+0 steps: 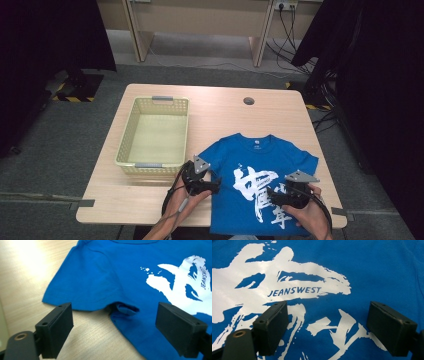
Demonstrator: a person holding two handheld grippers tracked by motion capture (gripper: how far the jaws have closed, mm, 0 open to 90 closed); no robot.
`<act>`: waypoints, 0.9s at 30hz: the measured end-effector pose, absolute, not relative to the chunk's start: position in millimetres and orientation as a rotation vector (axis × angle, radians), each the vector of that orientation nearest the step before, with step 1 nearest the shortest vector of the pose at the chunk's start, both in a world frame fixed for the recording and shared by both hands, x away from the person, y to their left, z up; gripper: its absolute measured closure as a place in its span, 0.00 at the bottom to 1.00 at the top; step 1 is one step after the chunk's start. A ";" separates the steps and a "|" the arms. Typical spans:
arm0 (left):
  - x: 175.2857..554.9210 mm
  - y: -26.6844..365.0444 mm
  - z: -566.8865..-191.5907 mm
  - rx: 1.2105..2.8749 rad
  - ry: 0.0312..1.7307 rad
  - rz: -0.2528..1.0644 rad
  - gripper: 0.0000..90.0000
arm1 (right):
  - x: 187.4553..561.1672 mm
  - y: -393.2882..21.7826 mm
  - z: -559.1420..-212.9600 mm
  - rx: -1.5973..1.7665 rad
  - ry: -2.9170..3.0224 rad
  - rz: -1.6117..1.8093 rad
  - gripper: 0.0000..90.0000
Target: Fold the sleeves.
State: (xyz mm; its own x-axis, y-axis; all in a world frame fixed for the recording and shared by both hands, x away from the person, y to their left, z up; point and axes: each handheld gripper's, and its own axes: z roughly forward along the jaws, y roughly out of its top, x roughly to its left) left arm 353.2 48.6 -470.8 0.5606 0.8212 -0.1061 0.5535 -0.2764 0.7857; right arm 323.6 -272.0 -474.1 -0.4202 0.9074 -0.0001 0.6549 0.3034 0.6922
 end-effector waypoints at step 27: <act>397.2 32.1 -478.9 1.940 1.242 0.450 0.18 | 321.9 -284.6 -474.1 1.409 2.169 0.875 0.20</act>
State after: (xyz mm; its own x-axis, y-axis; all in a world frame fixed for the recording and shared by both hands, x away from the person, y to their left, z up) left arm 397.2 32.1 -478.9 0.4609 0.8808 -0.1079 0.6069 -0.2242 0.7625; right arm 321.9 -284.6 -474.1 -0.4062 0.9138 -0.0004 0.6577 0.2927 0.6941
